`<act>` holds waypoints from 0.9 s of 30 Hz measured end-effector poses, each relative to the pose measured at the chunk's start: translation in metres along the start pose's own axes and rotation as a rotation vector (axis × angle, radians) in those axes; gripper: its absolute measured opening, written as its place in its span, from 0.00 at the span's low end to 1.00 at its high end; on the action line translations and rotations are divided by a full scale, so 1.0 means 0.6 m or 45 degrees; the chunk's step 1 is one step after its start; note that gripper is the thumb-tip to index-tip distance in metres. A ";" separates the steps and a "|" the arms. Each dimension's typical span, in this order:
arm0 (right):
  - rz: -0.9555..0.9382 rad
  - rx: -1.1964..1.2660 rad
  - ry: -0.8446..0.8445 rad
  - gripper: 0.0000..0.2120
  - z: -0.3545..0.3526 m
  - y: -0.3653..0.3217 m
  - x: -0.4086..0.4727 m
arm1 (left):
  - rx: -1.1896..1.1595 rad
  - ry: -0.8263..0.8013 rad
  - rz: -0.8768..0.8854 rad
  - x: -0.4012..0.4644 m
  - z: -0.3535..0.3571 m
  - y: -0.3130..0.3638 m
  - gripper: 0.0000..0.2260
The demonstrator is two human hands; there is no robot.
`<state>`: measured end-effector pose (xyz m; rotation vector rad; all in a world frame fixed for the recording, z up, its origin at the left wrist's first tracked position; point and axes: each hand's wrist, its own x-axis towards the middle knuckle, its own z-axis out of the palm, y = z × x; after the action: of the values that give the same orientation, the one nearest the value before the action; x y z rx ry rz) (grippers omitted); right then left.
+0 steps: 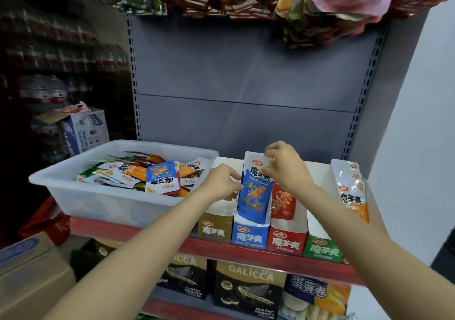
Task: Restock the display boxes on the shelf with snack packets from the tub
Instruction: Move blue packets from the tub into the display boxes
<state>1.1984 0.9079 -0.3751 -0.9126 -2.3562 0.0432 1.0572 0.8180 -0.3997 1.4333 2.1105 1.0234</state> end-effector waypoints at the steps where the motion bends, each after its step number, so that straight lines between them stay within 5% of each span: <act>1: -0.026 -0.049 -0.040 0.14 0.006 0.000 0.003 | -0.003 -0.009 -0.002 0.002 -0.001 0.000 0.15; 10: -0.059 -0.196 -0.150 0.21 0.031 -0.001 0.026 | -0.070 -0.069 -0.013 0.002 -0.010 -0.001 0.15; 19: -0.072 -0.015 -0.189 0.25 0.047 0.009 0.025 | -0.080 -0.047 -0.002 -0.006 -0.009 0.001 0.15; 24: -0.220 -0.059 0.017 0.22 0.042 -0.026 0.014 | 0.023 0.225 0.197 -0.019 -0.045 -0.005 0.12; 27: -0.311 0.073 -0.061 0.18 0.042 -0.080 0.018 | 0.149 0.429 0.225 -0.030 -0.095 -0.034 0.12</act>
<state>1.1495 0.8826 -0.3786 -0.5978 -2.4810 0.0345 1.0133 0.7775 -0.3791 1.6230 2.3415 1.3068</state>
